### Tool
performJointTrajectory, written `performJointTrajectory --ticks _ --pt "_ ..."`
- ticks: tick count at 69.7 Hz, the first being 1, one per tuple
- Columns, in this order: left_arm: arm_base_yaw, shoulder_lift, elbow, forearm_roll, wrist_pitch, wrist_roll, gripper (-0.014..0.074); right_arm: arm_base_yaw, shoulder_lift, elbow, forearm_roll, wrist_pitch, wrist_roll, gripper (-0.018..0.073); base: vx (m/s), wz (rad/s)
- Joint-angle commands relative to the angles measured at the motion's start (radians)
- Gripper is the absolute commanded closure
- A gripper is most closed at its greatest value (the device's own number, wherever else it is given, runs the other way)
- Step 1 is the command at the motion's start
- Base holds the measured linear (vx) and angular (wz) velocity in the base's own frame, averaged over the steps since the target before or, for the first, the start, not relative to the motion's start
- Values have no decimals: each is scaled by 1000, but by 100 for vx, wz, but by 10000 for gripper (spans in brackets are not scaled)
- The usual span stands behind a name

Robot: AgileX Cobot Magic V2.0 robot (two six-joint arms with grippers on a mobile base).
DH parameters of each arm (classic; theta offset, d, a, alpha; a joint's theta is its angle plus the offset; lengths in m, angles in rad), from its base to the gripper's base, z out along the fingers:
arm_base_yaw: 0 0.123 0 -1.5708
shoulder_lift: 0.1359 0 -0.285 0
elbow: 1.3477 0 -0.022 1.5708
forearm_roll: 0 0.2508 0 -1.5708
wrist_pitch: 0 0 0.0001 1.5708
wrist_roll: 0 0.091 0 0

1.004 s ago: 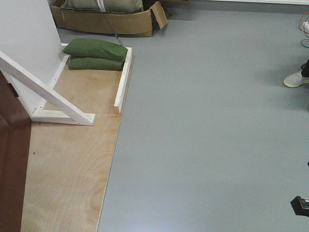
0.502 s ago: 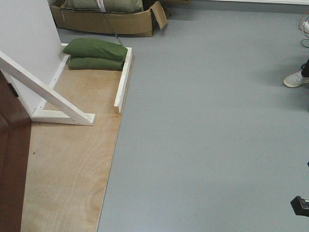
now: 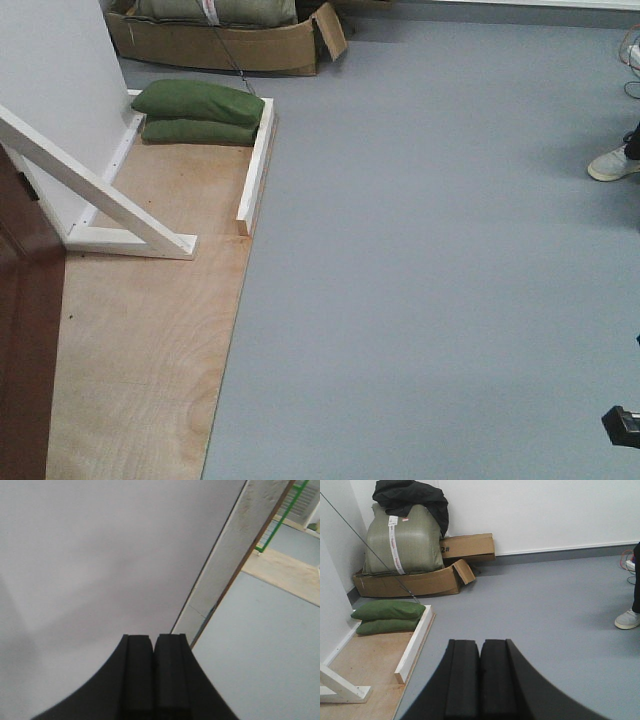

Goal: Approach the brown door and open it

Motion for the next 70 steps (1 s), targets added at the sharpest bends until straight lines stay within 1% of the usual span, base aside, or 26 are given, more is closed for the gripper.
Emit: performJointTrajectory --ticks 1,14,22,38,51,54,66,70 --pt "-10 -55 -28 -39 -126 1 586 0 -9 2 -5 -79 -9 559 0 0" --pt "-10 -91 -28 -146 -152 27 586 0 -9 2 -5 -79 -9 559 0 0" --pt "-10 -116 -28 -221 -164 28 586 0 -9 2 -5 -79 -9 559 0 0" --pt "-10 -166 -28 -393 -167 28 586 0 -9 2 -5 -79 -9 559 0 0" --pt "-10 -209 -28 -549 -166 37 586 0 -9 2 -5 -79 -9 559 0 0" --pt "-10 -217 -28 -574 -166 38 586 0 -9 2 -5 -79 -9 559 0 0" --pt "-10 -244 -28 -690 -167 114 586 0 -9 2 -5 -79 -9 559 0 0" --pt "-10 -259 -28 -744 -166 144 586 0 -9 2 -5 -79 -9 559 0 0"
